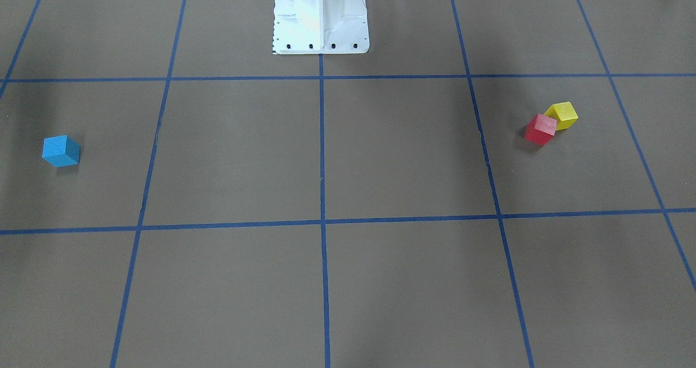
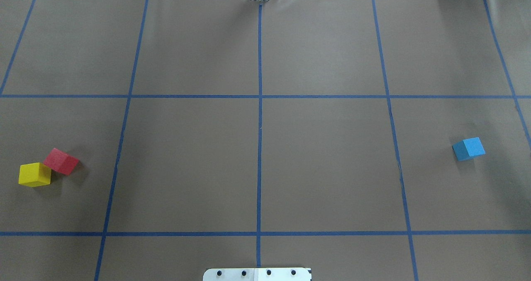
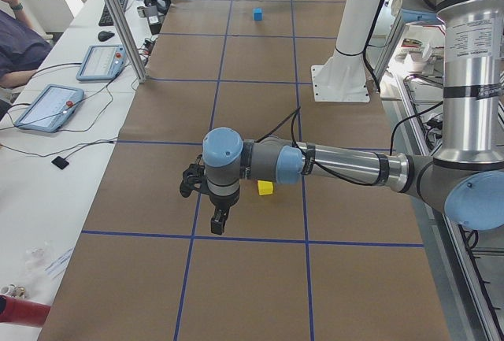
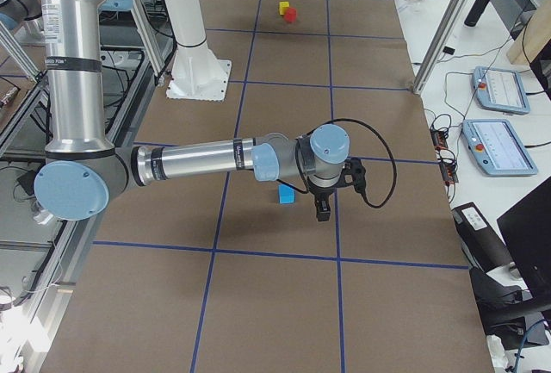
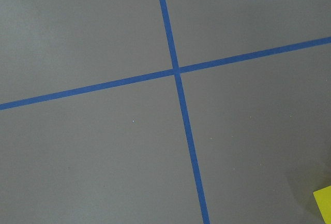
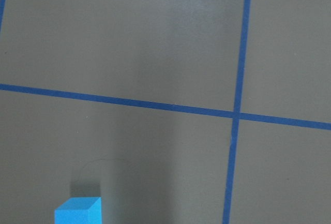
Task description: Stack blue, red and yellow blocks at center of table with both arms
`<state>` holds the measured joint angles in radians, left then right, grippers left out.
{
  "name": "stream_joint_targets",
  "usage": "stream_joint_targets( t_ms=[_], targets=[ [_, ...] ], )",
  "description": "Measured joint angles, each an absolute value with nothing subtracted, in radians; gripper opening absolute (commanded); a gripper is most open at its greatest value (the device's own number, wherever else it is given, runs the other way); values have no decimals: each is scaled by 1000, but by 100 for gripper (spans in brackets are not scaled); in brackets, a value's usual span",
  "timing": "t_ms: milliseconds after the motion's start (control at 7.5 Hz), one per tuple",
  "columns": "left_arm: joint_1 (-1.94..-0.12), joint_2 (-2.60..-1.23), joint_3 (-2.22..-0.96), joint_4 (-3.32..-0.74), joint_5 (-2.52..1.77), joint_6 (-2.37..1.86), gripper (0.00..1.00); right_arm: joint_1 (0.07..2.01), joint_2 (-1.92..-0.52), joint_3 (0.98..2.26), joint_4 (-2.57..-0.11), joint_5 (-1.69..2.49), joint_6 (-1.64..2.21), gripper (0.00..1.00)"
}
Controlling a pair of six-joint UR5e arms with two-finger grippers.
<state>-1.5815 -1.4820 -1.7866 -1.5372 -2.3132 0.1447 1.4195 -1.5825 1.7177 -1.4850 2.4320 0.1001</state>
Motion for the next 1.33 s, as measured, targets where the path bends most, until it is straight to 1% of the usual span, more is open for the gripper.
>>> stream_joint_targets(
  t_ms=[267,533,800,1333],
  targets=[
    [-1582,-1477,-1794,-1538,-2314,146,100,1269,-1614,1715,-1279,2365,282,99],
    [-1581,-1472,-1797,-1539,-2313,146,100,1148,-1630,1713,-1164,2330,471,99],
    [-1581,-1472,-1798,-1539,-2312,146,100,1082,-1634,1704,-1138,2305,568,99],
    [-1581,-1474,-1799,-1540,-2312,146,100,1040,-1644,1673,-1135,2289,587,99]
  ],
)
